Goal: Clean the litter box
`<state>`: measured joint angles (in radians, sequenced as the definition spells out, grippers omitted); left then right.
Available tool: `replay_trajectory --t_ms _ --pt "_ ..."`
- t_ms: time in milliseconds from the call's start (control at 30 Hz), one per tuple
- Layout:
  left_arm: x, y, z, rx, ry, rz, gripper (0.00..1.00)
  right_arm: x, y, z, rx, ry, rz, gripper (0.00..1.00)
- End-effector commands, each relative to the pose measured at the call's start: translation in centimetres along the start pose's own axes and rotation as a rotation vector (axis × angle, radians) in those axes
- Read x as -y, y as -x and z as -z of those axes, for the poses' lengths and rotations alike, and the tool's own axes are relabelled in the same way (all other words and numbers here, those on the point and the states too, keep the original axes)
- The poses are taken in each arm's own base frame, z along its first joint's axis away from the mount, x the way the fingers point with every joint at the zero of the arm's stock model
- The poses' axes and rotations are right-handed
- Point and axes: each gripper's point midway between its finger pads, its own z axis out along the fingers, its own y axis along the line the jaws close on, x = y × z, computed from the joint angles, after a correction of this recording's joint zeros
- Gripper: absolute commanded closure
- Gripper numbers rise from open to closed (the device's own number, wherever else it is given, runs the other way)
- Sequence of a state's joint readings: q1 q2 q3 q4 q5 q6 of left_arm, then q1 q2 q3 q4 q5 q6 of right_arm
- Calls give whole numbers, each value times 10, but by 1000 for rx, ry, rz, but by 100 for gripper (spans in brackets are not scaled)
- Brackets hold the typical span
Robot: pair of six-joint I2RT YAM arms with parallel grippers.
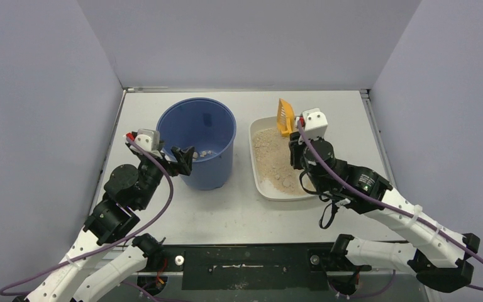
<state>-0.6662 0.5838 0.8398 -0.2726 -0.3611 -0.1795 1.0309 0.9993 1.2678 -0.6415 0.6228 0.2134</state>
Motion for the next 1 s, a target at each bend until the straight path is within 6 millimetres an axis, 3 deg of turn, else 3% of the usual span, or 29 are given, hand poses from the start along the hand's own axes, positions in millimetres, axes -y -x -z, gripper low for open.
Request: replay_trajectory --t_ms 0,133,400,700,967 --pt "3 15 0 51 -14 26 3 16 -45 -5 -162 -19 -170 100" --pt "4 16 0 54 -18 29 3 26 -77 -12 -299 -44 -234 100" --pt "5 19 3 65 -26 35 3 39 -121 -8 -571 -58 -334 100" --pt "5 25 8 86 -35 44 3 52 -140 4 -690 -36 -420 100" --pt "6 30 12 102 -47 51 3 54 -164 0 -780 2 -487 100"
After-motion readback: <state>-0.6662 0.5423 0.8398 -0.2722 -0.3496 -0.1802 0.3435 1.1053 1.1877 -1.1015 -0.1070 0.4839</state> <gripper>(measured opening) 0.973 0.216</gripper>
